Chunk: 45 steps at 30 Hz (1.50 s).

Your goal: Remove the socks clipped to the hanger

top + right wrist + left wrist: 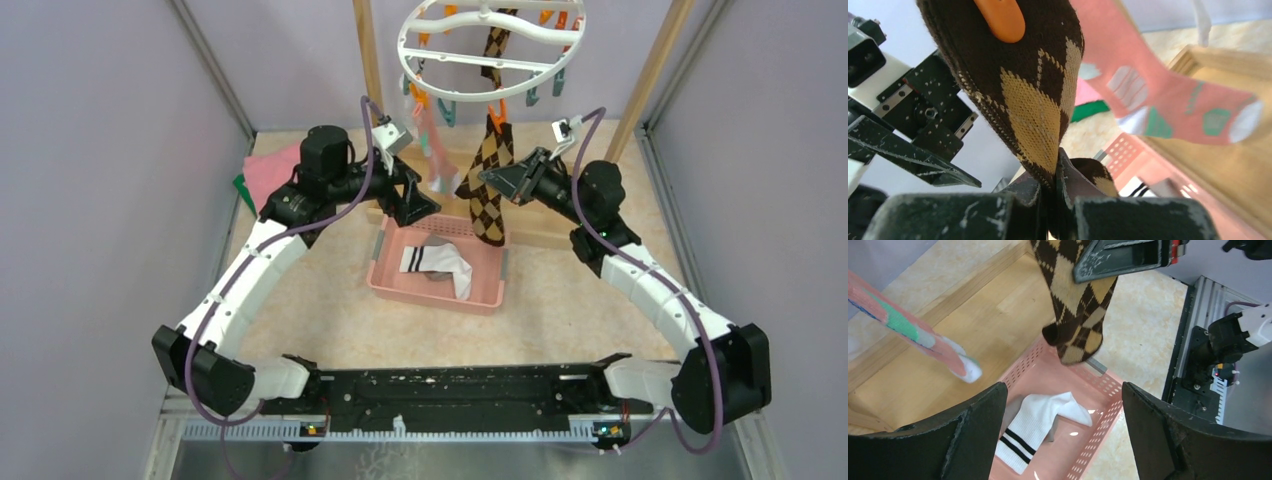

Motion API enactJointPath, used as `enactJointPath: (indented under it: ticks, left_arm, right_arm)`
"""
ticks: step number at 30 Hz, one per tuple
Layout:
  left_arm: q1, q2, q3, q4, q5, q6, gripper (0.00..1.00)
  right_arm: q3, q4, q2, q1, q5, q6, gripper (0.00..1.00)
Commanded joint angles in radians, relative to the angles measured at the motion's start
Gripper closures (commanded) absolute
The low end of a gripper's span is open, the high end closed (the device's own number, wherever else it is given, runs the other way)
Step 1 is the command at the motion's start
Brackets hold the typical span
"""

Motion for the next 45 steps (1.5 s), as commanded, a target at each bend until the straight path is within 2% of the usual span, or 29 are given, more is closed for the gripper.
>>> enactJointPath:
  ticks: [1, 6, 11, 16, 24, 27, 28, 30, 31, 33, 37, 40, 43, 45]
  left_arm:
    - [-0.004, -0.038, 0.008, 0.024, 0.092, -0.012, 0.09]
    - [-0.004, -0.022, -0.002, 0.048, 0.185, 0.014, 0.07]
    - [-0.003, 0.014, 0.018, 0.074, 0.285, 0.087, 0.01]
    - [-0.007, 0.074, 0.064, 0.107, 0.395, 0.071, 0.02]
    - [-0.005, 0.13, 0.067, 0.122, 0.31, 0.044, 0.2]
    - [-0.006, 0.131, 0.066, 0.176, 0.326, -0.011, 0.38]
    - [-0.005, 0.135, 0.079, 0.189, 0.335, -0.027, 0.47]
    - [-0.005, 0.146, 0.108, 0.197, 0.339, -0.049, 0.76]
    - [-0.005, 0.148, 0.115, 0.198, 0.329, -0.056, 0.86]
    - [-0.006, 0.147, 0.114, 0.194, 0.322, -0.057, 0.99]
    - [-0.006, 0.127, 0.085, 0.184, 0.301, -0.043, 1.0]
    - [-0.008, 0.108, 0.061, 0.177, 0.273, -0.028, 1.0]
    - [-0.013, 0.095, 0.037, 0.163, 0.261, -0.027, 1.0]
    - [-0.015, 0.089, 0.017, 0.163, 0.261, -0.027, 1.0]
  right_arm:
    - [0.061, 0.125, 0.023, 0.007, -0.173, 0.095, 1.0]
    - [0.094, 0.112, 0.039, 0.05, -0.193, 0.106, 1.0]
    - [0.106, 0.122, 0.051, 0.085, -0.184, 0.119, 1.0]
    - [0.12, 0.123, 0.054, 0.103, -0.177, 0.123, 1.0]
    - [0.107, 0.168, 0.045, 0.105, -0.192, 0.158, 1.0]
    - [0.104, 0.167, 0.05, 0.106, -0.196, 0.158, 0.98]
    - [0.105, 0.161, 0.054, 0.105, -0.196, 0.152, 0.92]
    - [0.133, 0.08, 0.066, 0.105, -0.181, 0.108, 0.86]
    - [0.149, 0.039, 0.073, 0.106, -0.173, 0.083, 0.82]
    - [0.166, 0.001, 0.077, 0.106, -0.163, 0.057, 0.69]
    - [0.2, -0.086, 0.069, 0.105, -0.119, -0.016, 0.38]
    - [0.265, -0.232, 0.058, 0.106, -0.006, -0.147, 0.17]
    - [0.331, -0.307, 0.05, 0.109, 0.107, -0.231, 0.05]
    - [0.369, -0.319, 0.063, 0.109, 0.139, -0.254, 0.03]
